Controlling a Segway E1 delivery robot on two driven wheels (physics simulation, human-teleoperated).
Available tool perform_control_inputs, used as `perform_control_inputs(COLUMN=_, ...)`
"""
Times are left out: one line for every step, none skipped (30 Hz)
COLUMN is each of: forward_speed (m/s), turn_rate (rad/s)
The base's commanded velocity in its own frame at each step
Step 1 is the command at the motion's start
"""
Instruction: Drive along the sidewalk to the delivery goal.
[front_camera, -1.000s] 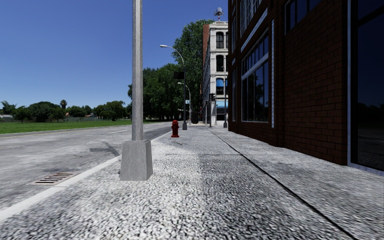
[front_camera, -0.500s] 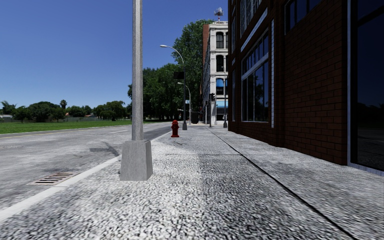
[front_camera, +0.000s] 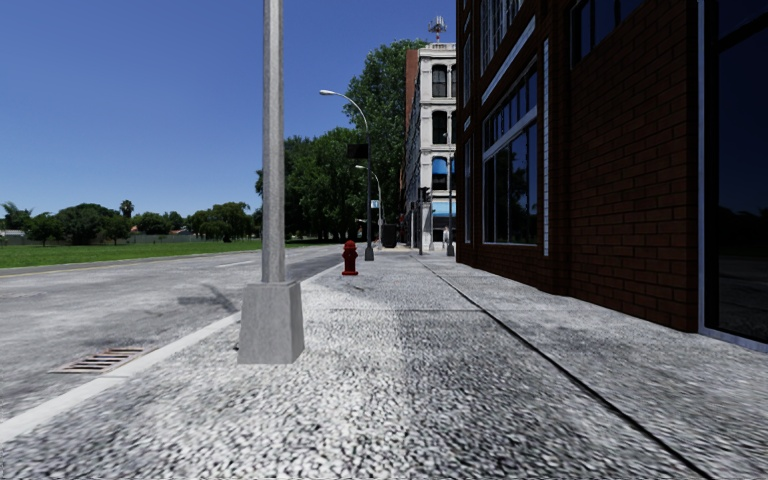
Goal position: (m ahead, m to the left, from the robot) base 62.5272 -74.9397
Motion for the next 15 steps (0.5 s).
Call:
perform_control_inputs(forward_speed=1.00, turn_rate=-0.23)
perform_control_inputs(forward_speed=1.00, turn_rate=-0.29)
perform_control_inputs(forward_speed=1.00, turn_rate=-0.29)
perform_control_inputs(forward_speed=1.02, turn_rate=-0.30)
perform_control_inputs(forward_speed=1.07, turn_rate=-0.30)
perform_control_inputs(forward_speed=1.10, turn_rate=-0.30)
perform_control_inputs(forward_speed=1.19, turn_rate=-0.30)
perform_control_inputs(forward_speed=1.19, turn_rate=-0.30)
perform_control_inputs(forward_speed=1.26, turn_rate=-0.30)
perform_control_inputs(forward_speed=1.28, turn_rate=-0.30)
perform_control_inputs(forward_speed=1.29, turn_rate=-0.31)
perform_control_inputs(forward_speed=1.29, turn_rate=-0.35)
perform_control_inputs(forward_speed=1.29, turn_rate=-0.35)
perform_control_inputs(forward_speed=1.30, turn_rate=-0.37)
perform_control_inputs(forward_speed=1.34, turn_rate=-0.38)
